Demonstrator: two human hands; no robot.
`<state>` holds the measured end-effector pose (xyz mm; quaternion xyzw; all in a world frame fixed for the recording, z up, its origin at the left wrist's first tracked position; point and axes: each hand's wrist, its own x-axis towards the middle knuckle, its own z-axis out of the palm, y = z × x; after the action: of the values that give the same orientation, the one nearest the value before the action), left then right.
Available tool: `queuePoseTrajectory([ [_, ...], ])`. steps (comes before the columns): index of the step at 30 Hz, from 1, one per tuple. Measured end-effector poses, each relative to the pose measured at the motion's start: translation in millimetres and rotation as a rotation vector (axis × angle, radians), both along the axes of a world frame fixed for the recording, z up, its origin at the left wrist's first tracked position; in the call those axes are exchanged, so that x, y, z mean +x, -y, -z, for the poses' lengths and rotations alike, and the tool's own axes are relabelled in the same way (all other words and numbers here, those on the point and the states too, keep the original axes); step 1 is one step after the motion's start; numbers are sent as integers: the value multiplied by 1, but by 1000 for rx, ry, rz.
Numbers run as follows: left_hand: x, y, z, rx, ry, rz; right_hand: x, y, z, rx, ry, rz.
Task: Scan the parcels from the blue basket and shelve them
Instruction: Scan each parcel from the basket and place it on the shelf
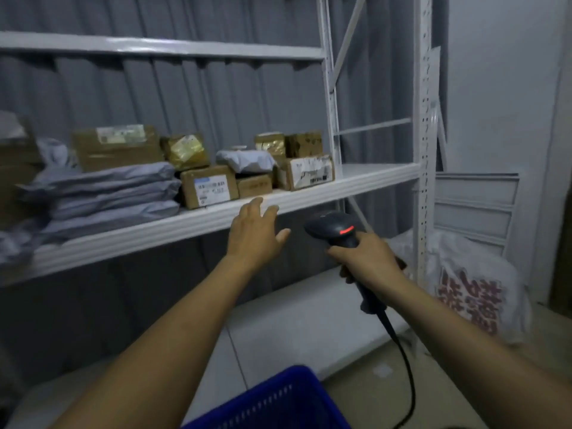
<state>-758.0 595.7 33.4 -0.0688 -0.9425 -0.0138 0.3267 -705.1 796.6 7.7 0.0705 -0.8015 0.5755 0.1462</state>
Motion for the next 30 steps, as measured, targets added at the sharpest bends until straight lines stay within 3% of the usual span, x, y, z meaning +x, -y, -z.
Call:
queuePoseTrajectory([
  [7,81,55,145,73,281,-33,65,43,113,129,217,-113],
  [17,107,61,374,117,772,-26,53,39,275,351,516,-87],
  [24,90,13,504,206,1081,112,14,18,333,434,623,-46],
  [30,83,-10,575,316,1268,181,9,0,364,455,746,-47],
])
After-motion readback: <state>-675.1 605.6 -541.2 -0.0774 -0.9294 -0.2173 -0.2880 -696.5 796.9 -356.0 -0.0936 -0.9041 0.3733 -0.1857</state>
